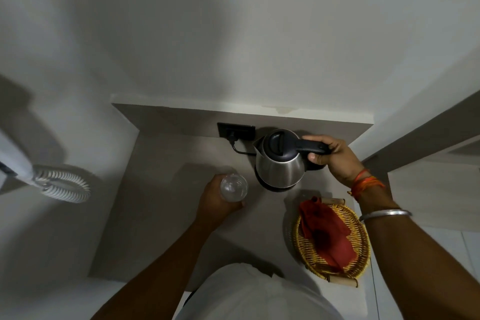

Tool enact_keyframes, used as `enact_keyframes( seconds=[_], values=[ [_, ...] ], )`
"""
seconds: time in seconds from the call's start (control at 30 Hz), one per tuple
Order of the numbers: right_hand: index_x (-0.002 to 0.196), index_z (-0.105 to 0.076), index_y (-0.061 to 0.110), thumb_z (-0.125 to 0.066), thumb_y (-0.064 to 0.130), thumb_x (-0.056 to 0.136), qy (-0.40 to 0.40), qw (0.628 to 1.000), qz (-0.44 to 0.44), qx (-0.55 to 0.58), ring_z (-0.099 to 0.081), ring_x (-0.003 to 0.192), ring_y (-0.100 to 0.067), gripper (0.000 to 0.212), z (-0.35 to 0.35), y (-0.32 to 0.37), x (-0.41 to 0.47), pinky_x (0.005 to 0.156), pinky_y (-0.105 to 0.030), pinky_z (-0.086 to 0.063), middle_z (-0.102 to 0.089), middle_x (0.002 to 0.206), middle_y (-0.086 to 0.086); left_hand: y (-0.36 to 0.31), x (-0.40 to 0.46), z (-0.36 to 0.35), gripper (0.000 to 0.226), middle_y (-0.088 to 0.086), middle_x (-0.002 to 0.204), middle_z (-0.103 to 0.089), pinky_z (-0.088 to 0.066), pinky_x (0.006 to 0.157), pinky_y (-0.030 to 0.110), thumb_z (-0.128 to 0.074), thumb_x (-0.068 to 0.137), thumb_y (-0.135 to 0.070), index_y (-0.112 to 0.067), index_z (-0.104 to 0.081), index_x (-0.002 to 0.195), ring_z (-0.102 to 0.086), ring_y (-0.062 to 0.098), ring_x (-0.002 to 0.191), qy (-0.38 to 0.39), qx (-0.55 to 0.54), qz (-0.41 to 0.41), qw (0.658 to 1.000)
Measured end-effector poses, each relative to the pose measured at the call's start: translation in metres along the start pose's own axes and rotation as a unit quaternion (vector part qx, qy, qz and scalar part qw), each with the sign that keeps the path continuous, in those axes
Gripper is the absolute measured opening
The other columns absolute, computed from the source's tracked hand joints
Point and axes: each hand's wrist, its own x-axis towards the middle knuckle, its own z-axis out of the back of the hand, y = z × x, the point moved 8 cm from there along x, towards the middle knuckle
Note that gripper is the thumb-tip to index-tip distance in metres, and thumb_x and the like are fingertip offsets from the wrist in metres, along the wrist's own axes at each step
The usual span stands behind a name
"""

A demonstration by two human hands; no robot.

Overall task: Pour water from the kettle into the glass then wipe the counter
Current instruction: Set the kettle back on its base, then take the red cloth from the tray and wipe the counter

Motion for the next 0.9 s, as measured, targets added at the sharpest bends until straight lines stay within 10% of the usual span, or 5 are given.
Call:
enact_keyframes(
  seconds=[0.4,0.5,0.63,0.9],
  values=[
    [0.134,-0.061,0.002,-0.070,-0.015,0.082,-0.043,0.999,-0.028,-0.019,-0.065,0.112,-0.022,0.055,0.011,-0.021,-0.018,0.092,-0.033,-0.059,-0.068,0.120,-0.006,-0.004,-0.004,0.000,0.080,-0.017,0.114,-0.069,-0.056,0.086,0.026,-0.100,0.054,-0.028,-0.036,-0.058,0.122,-0.066,-0.003,0.103,-0.006,0.013,-0.021,1.000],
    [0.141,-0.054,0.018,-0.082,0.003,0.080,-0.169,0.977,-0.047,-0.122,-0.050,0.118,-0.021,0.068,0.022,-0.035,-0.044,0.091,-0.026,-0.049,-0.048,0.133,-0.006,-0.010,-0.007,-0.001,0.076,-0.017,0.112,-0.069,-0.056,0.084,0.023,-0.100,0.057,-0.029,-0.038,-0.058,0.120,-0.068,0.002,0.102,0.001,0.018,-0.034,0.999],
    [0.126,-0.052,0.014,-0.085,0.022,0.076,-0.338,0.901,-0.125,-0.244,-0.045,0.119,-0.030,0.060,0.017,-0.072,-0.113,0.101,-0.053,-0.046,-0.048,0.129,-0.012,-0.009,-0.011,0.000,0.082,-0.018,0.116,-0.068,-0.051,0.084,0.014,-0.101,0.054,-0.034,-0.032,-0.060,0.124,-0.066,0.001,0.106,-0.003,0.026,-0.039,0.999],
    [0.140,-0.046,0.028,-0.069,0.035,0.087,-0.197,0.826,-0.277,-0.449,-0.045,0.123,-0.042,0.059,-0.031,-0.145,-0.165,0.100,-0.059,-0.044,-0.050,0.133,-0.014,-0.008,-0.020,0.005,0.081,-0.011,0.122,-0.069,-0.054,0.091,0.022,-0.101,0.057,-0.033,-0.029,-0.060,0.127,-0.067,0.011,0.111,0.007,0.041,-0.061,0.997]
  ],
)
